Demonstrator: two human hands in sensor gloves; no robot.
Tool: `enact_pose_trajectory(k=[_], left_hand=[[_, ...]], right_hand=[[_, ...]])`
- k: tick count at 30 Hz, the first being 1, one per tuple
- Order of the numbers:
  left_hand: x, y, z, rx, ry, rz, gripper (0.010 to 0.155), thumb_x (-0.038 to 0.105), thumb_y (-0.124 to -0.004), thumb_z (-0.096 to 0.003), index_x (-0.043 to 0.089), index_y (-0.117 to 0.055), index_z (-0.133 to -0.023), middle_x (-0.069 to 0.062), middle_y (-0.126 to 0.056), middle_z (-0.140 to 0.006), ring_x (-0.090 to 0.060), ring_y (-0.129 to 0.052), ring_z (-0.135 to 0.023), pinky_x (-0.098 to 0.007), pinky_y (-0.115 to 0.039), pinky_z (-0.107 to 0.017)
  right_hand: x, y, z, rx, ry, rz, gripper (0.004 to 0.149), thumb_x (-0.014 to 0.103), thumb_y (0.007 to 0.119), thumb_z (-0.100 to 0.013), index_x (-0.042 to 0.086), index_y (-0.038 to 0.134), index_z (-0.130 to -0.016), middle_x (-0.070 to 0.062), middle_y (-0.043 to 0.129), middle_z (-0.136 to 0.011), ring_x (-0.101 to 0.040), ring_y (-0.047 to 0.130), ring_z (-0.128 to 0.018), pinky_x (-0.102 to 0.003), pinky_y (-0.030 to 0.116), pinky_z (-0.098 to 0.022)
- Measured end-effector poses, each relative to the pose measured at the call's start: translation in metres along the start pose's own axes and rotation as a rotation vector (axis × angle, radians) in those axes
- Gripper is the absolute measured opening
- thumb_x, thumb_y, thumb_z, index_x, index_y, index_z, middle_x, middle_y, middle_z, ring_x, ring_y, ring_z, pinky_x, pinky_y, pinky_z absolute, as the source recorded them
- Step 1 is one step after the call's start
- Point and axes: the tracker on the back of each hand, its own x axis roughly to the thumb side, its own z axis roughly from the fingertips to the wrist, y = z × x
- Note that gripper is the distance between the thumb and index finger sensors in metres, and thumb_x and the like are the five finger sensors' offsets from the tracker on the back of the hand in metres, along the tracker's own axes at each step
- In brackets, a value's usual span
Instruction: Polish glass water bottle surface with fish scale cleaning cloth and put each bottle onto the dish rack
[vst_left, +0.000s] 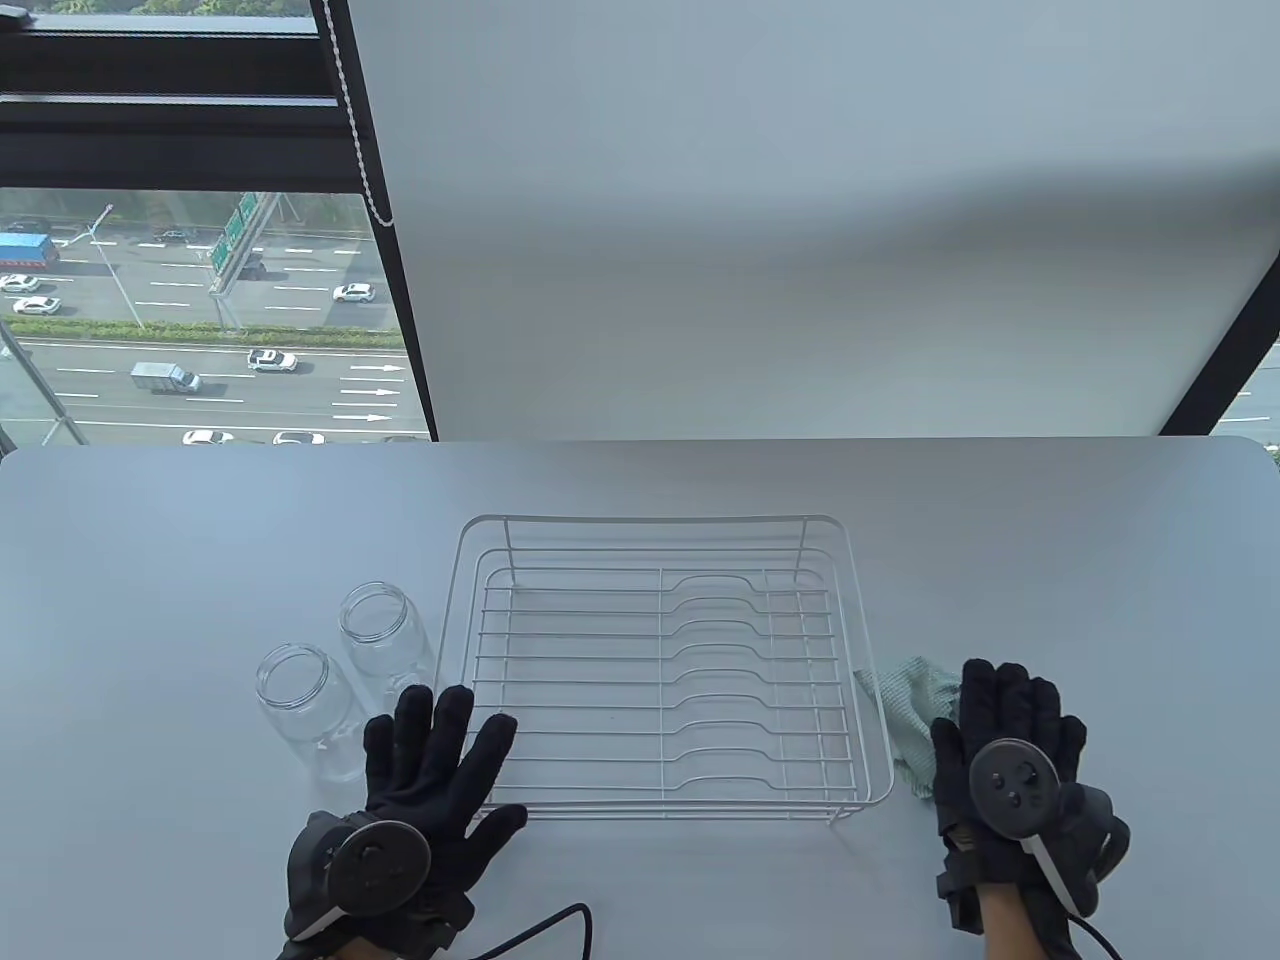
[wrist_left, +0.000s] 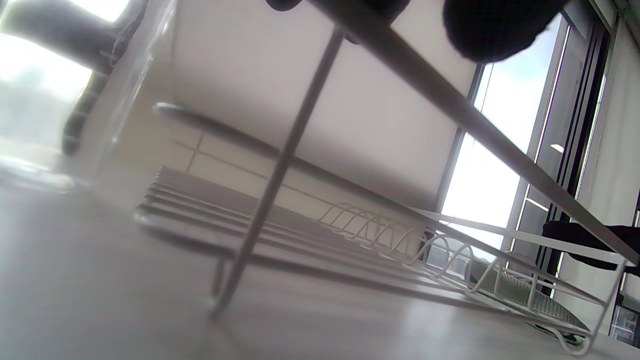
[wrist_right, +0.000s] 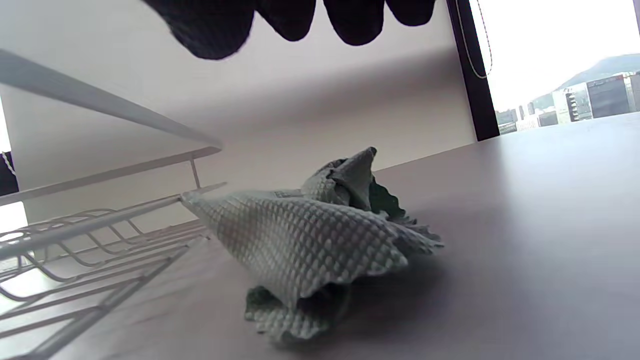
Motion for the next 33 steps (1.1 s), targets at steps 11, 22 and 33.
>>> enact_pose_trajectory(k=[11, 22, 33], left_hand=[[-0.001, 0.001, 0.001, 0.006, -0.009, 0.006, 0.076, 0.064, -0.066, -0.0462, 0.032, -0.051, -0.114, -0.008, -0.030, -0.121, -0.036, -0.008, -0.110, -0.062, -0.014, -0.073], [0.000, 0.003, 0.002, 0.023, -0.021, 0.008, 0.076, 0.064, -0.066, -0.0462, 0.032, -0.050, -0.114, -0.008, -0.029, -0.121, -0.036, -0.008, -0.110, -0.062, -0.014, -0.073], [-0.037, 0.058, 0.012, 0.299, 0.162, -0.004, 0.095, 0.063, -0.077, -0.0466, 0.036, -0.014, -0.112, -0.007, 0.000, -0.118, -0.036, 0.015, -0.104, -0.069, 0.004, -0.064]], right_hand=[[0.004, 0.065, -0.025, 0.507, -0.013, 0.125, 0.058, 0.057, 0.060, -0.056, 0.058, 0.029, -0.105, 0.001, 0.018, -0.122, -0.029, 0.018, -0.112, -0.058, 0.018, -0.077], [0.025, 0.000, 0.000, -0.105, -0.058, 0.017, 0.046, 0.031, 0.078, -0.049, 0.035, 0.074, -0.094, -0.005, 0.083, -0.088, -0.026, 0.087, -0.071, -0.054, 0.068, -0.066], [0.087, -0.027, 0.055, -0.200, -0.564, -0.256, 0.043, 0.035, 0.083, -0.047, 0.038, 0.081, -0.089, -0.001, 0.095, -0.083, -0.021, 0.104, -0.065, -0.045, 0.084, -0.058]])
